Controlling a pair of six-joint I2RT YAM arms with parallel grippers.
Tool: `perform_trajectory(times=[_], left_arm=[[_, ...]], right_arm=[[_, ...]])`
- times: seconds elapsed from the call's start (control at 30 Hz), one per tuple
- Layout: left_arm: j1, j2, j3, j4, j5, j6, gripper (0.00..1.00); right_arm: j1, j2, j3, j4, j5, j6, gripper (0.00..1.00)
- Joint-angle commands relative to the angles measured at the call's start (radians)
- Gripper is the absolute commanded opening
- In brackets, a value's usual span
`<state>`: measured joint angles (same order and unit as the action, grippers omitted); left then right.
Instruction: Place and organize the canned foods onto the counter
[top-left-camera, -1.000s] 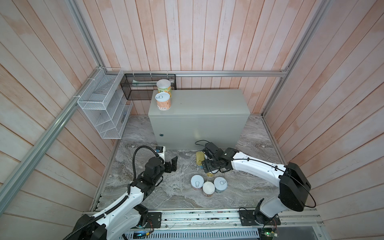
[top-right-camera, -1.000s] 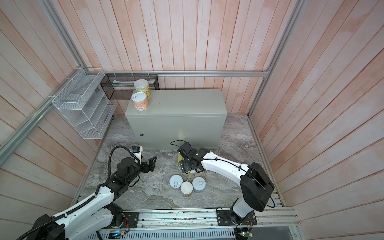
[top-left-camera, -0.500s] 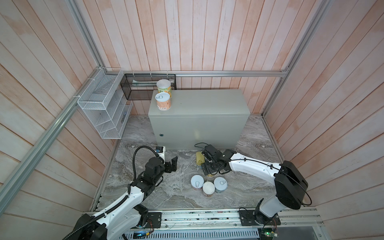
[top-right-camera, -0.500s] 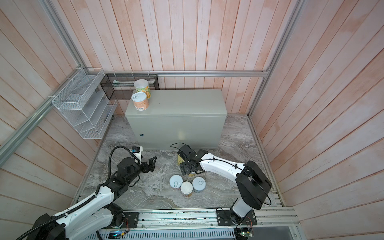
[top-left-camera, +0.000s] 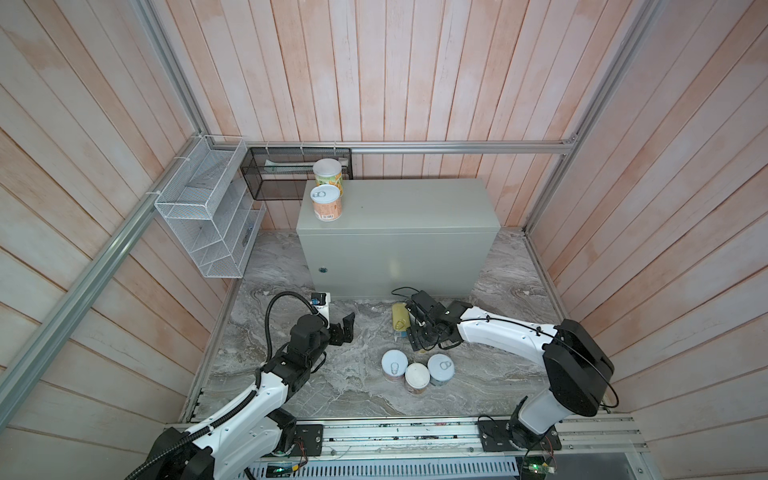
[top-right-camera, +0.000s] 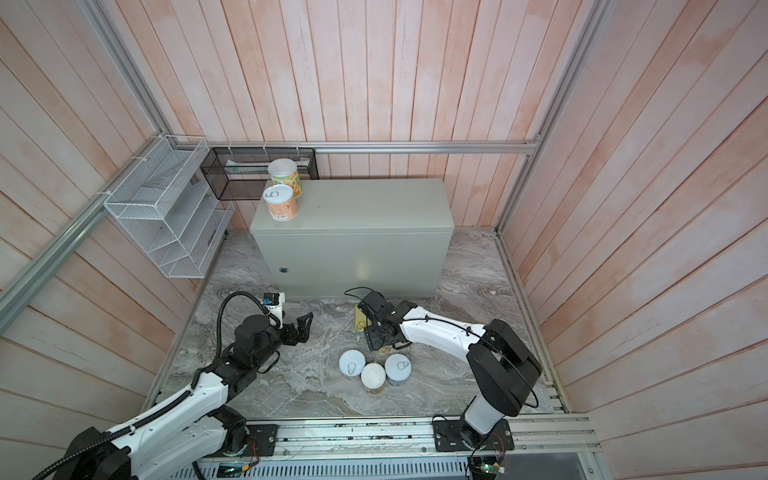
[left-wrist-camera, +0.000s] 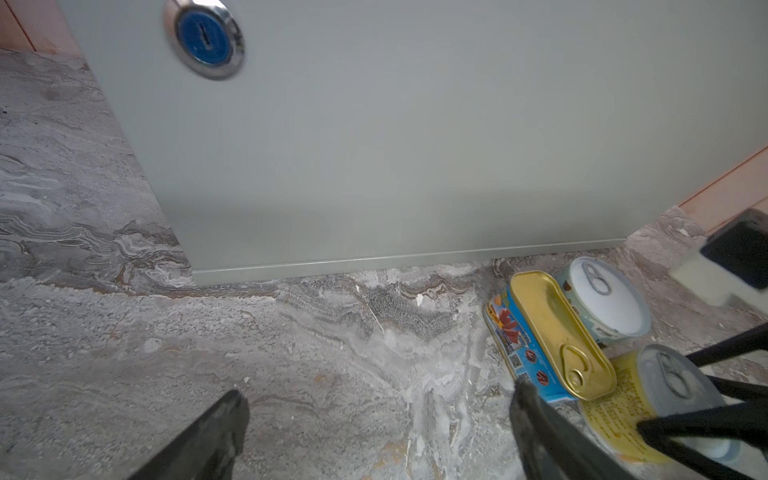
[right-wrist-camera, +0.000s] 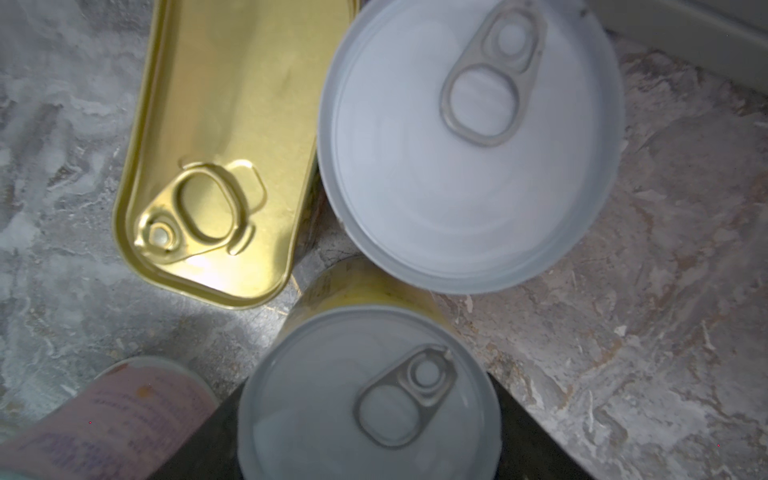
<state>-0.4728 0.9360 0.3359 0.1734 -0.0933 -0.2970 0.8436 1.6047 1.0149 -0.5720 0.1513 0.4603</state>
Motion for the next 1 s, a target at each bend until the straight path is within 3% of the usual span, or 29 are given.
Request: perform_trajectory(times=[0.0, 0.17, 0.4, 0.63, 0.97], left_arm=[[-0.004, 0.003, 0.008, 0.02, 0.004, -0.004, 1.0], [-0.004, -0.008, 0.004, 0.035, 0.037, 0.006, 1.0], [-0.005, -0.044, -0.047, 0.182, 0.292, 0.056, 1.0], [-0.004, -0.072, -0.083, 0.265, 0.408, 0.067, 1.0], [-0.005, -0.046, -0.08, 0.273, 0.414, 0.069, 1.0]], right_arm=[[-0.018, -0.024, -0.026, 0.016, -0.016, 0.004, 0.73], [-0.031, -0.047, -0.036, 0.04, -0.02, 0.004, 0.67], [-0.052, -0.095, -0.048, 0.072, -0.068, 0.003, 0.63], [-0.086, -0.159, -0.067, 0.09, -0.112, 0.008, 0.62], [-0.115, -0.212, -0.044, 0.054, -0.124, -0.01, 0.62]])
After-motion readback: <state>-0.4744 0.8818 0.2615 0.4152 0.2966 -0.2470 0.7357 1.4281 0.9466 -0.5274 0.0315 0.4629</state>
